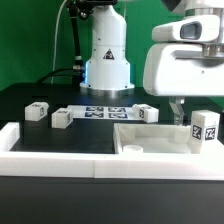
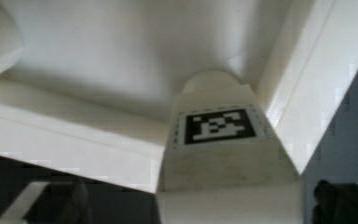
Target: Assemble one leg
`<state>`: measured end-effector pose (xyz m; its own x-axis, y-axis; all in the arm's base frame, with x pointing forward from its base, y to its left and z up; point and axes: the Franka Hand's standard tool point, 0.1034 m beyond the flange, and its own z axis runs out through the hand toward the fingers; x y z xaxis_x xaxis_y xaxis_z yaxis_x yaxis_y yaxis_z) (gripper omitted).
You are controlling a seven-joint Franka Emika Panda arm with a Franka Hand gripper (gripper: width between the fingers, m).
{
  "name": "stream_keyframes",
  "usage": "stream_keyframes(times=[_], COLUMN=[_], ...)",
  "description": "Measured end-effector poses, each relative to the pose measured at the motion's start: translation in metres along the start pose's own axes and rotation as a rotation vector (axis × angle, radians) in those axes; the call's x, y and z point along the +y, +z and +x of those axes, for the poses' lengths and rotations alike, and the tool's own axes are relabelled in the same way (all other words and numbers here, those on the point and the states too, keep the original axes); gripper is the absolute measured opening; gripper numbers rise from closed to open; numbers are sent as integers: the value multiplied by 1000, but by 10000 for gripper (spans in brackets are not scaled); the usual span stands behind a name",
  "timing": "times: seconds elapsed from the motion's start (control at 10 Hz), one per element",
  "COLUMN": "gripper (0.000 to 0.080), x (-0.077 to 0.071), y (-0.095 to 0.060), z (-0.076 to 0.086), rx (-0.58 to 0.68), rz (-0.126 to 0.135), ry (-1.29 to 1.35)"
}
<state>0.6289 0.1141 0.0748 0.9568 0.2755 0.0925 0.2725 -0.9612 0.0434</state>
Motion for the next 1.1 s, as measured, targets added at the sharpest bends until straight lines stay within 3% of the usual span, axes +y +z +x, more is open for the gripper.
stream_keyframes(times=[0.2, 0.3, 0.4, 0.6, 1.0, 1.1], gripper=[383, 383, 290, 290, 291, 291], x=[0, 0, 0, 0, 0, -1], y=[0, 0, 0, 0, -1, 0], z=[0, 0, 0, 0, 1, 1], rx=[0, 0, -1, -1, -1, -3], rz=[0, 1, 0, 0, 3, 14], ry=[4, 11, 31, 68, 461, 582])
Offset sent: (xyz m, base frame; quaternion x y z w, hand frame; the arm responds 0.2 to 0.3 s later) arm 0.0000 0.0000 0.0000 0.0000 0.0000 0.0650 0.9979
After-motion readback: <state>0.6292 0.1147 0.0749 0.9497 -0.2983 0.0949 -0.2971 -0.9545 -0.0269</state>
